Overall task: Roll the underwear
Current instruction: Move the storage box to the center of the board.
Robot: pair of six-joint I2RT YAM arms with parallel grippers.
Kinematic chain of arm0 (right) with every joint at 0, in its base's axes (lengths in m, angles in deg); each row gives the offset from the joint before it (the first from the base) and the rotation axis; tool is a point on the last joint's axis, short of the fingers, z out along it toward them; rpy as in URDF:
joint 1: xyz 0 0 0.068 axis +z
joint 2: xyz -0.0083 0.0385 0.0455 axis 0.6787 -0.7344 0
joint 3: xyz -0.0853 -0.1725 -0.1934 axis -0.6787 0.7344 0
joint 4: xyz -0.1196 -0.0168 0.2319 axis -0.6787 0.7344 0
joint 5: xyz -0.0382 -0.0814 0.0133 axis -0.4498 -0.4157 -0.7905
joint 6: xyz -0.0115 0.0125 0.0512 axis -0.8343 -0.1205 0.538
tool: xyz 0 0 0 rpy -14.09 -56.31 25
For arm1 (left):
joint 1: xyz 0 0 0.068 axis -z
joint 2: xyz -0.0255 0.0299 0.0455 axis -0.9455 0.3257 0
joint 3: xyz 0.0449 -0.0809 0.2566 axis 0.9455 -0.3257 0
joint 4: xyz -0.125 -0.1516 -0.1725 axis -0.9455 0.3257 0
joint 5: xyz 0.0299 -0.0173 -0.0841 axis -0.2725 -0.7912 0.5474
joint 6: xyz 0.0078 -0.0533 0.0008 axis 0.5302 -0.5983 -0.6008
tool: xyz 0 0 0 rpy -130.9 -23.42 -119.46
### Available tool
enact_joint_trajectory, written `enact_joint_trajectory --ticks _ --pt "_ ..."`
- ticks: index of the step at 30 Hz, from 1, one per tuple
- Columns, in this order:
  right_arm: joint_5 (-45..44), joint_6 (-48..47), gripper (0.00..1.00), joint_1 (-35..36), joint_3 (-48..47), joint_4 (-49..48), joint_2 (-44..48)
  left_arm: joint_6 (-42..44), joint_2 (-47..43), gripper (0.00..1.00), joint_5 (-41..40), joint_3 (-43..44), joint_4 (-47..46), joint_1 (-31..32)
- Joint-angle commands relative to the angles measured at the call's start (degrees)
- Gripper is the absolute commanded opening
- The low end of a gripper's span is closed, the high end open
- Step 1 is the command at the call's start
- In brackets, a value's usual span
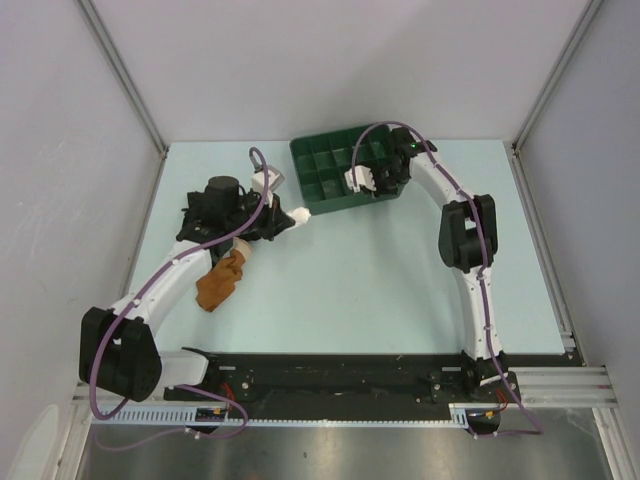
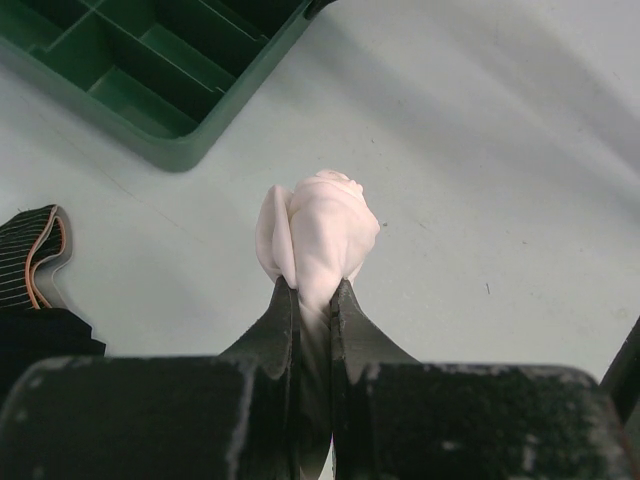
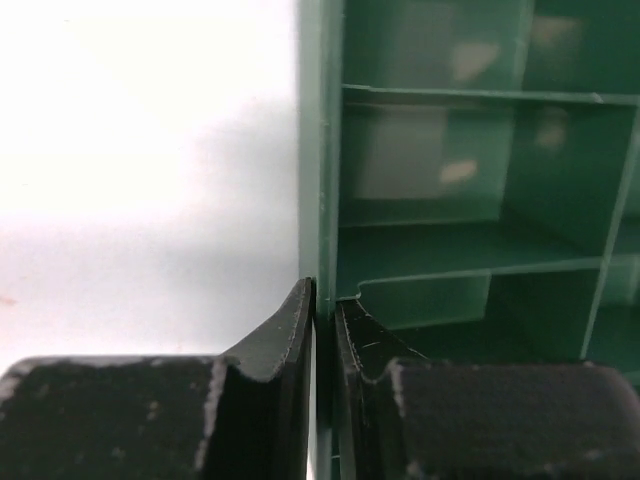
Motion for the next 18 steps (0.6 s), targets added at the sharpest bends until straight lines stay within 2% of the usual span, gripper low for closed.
enact_joint_trajectory --ticks 1,7,11,18 --pt "1.9 0.6 0.13 -0.1 1.4 3.3 5.2 1.0 -1.6 0.00 3.2 0.1 -0.3 -0.4" --pt "3.5 1.4 0.12 0.3 1.8 4.7 6.5 1.0 -1.7 0.00 4.0 0.1 -0.4 -0.4" --pt "3.7 -1.7 0.12 0.4 1.9 8.4 7.2 1.4 -1.8 0.00 4.7 0.2 0.1 -0.4" --pt "5.8 -18.3 0.14 -0.7 1.7 21.6 7.8 2.2 -2.0 0.00 6.1 0.7 0.8 -0.4"
